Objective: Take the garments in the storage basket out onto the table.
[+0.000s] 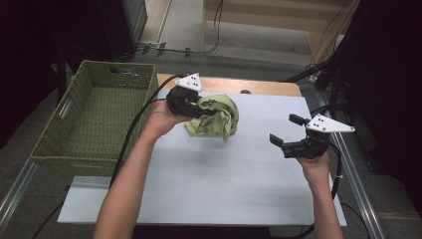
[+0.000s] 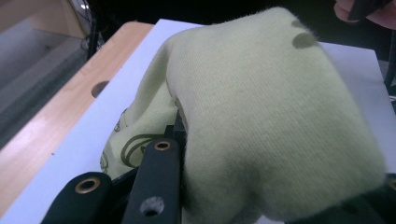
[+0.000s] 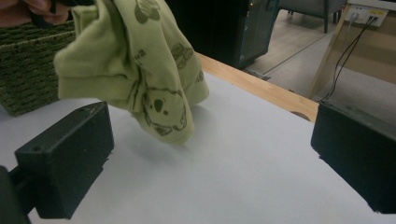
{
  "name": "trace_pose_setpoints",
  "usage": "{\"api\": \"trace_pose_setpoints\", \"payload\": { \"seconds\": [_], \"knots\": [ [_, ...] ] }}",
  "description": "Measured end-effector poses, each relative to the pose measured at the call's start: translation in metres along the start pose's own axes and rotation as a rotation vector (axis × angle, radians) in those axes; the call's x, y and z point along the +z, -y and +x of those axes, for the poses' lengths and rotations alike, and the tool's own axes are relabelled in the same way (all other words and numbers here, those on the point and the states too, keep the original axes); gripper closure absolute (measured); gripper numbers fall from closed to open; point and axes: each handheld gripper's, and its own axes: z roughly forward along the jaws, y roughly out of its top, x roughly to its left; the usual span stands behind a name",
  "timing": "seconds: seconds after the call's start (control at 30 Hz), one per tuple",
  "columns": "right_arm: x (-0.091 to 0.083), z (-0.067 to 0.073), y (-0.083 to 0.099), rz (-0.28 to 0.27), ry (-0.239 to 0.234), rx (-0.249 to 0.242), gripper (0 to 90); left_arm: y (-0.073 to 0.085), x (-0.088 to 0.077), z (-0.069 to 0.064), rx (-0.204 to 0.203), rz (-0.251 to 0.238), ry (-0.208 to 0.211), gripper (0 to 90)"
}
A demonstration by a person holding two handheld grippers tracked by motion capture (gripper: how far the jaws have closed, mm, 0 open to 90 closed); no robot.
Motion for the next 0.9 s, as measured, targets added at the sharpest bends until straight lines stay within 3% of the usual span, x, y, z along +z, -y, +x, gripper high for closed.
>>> {"api": "trace_pose_setpoints", "payload": {
  "seconds": [0.17,0.27,0.33,0.43,0.73,0.9],
  "knots": [
    [-0.001,-0.001,0.0,-0.005,0.002,0.003,0.0,0.006,0.015,-0.001,-0.021,0.02,-0.002,70.5],
    [-0.002,-0.002,0.0,-0.006,0.003,0.004,0.0,0.011,0.03,-0.001,-0.021,0.078,0.01,70.5],
    [-0.002,-0.002,0.0,-0.009,0.0,0.003,0.0,0.013,0.036,-0.001,-0.035,0.082,0.02,70.5],
    [-0.002,-0.002,0.0,-0.008,0.001,0.002,0.0,0.014,0.039,0.001,-0.056,0.077,0.032,70.4],
    [-0.003,-0.002,0.0,-0.01,-0.003,0.006,0.0,0.023,0.056,0.005,-0.111,0.128,0.013,68.7],
    [-0.002,-0.003,0.0,-0.011,-0.002,0.006,0.0,0.025,0.064,0.004,-0.093,0.174,0.0,68.0]
  ]
}}
